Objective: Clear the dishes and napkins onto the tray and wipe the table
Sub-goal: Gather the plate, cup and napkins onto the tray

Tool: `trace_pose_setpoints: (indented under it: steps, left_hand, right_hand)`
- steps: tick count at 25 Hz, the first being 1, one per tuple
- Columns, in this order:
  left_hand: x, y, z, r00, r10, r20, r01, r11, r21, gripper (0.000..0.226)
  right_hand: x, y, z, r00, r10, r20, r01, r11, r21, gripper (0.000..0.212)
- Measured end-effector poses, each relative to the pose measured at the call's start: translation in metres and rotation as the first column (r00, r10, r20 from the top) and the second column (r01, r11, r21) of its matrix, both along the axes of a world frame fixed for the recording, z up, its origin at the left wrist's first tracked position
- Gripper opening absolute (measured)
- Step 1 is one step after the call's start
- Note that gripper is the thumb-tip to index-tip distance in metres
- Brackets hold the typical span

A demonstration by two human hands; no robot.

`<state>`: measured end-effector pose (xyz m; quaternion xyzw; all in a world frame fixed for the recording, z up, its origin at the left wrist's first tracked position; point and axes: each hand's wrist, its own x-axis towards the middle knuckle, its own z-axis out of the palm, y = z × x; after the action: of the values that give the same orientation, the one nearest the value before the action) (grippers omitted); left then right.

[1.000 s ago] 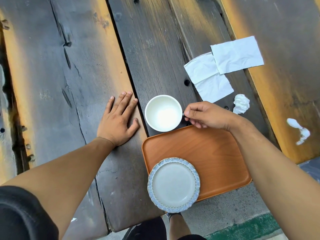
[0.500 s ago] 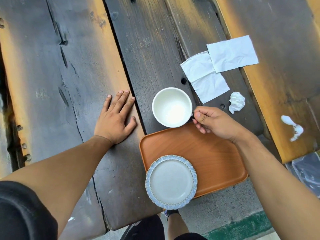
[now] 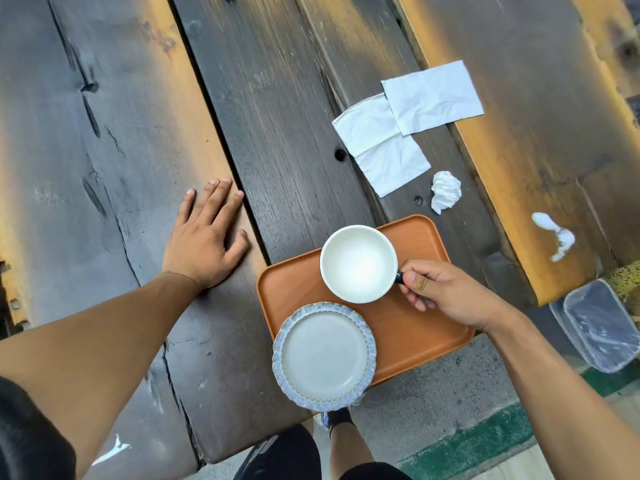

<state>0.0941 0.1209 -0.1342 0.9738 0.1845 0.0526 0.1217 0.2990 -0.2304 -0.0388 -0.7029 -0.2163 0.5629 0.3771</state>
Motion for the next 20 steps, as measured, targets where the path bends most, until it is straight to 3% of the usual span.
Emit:
trace_pose_setpoints:
  steps: [20]
  left_hand:
    - [0.0, -0.001, 0.006, 1.0, 0.011, -0.005, -0.011, 1.0, -0.012, 0.068]
  right_hand:
    - [-0.008, 0.004, -0.014, 0.997, -0.016, -0.078, 0.013, 0.999, -0.048, 0.028]
